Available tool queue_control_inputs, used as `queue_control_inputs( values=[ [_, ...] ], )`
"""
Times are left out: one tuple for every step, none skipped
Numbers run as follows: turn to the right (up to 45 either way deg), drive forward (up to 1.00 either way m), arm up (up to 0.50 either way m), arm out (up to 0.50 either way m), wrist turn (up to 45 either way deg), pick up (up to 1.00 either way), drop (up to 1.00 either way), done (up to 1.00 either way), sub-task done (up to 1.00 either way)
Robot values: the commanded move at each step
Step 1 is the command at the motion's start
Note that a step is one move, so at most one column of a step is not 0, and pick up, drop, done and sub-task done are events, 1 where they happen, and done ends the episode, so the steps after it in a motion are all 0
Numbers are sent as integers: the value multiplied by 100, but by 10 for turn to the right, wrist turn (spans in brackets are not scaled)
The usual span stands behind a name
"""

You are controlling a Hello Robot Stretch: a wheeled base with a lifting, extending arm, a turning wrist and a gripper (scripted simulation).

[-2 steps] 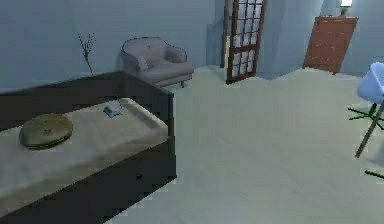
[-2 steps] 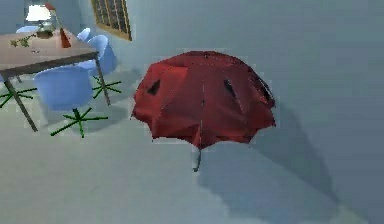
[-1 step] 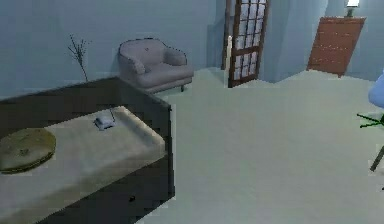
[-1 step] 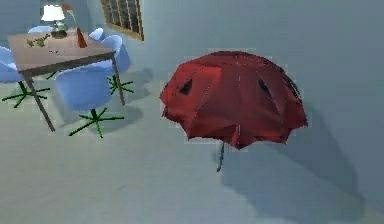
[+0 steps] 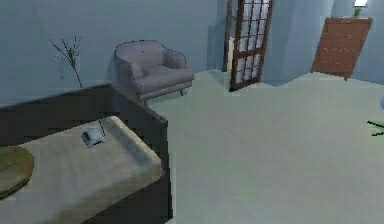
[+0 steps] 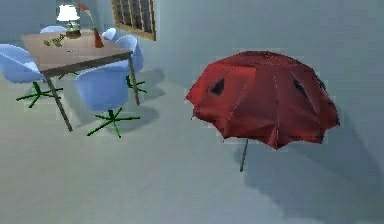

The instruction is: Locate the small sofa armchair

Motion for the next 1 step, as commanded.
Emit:
queue_control_inputs(
  values=[
    [360, 0, 0, 0, 0, 0, 0, 0, 0]
  ],
)
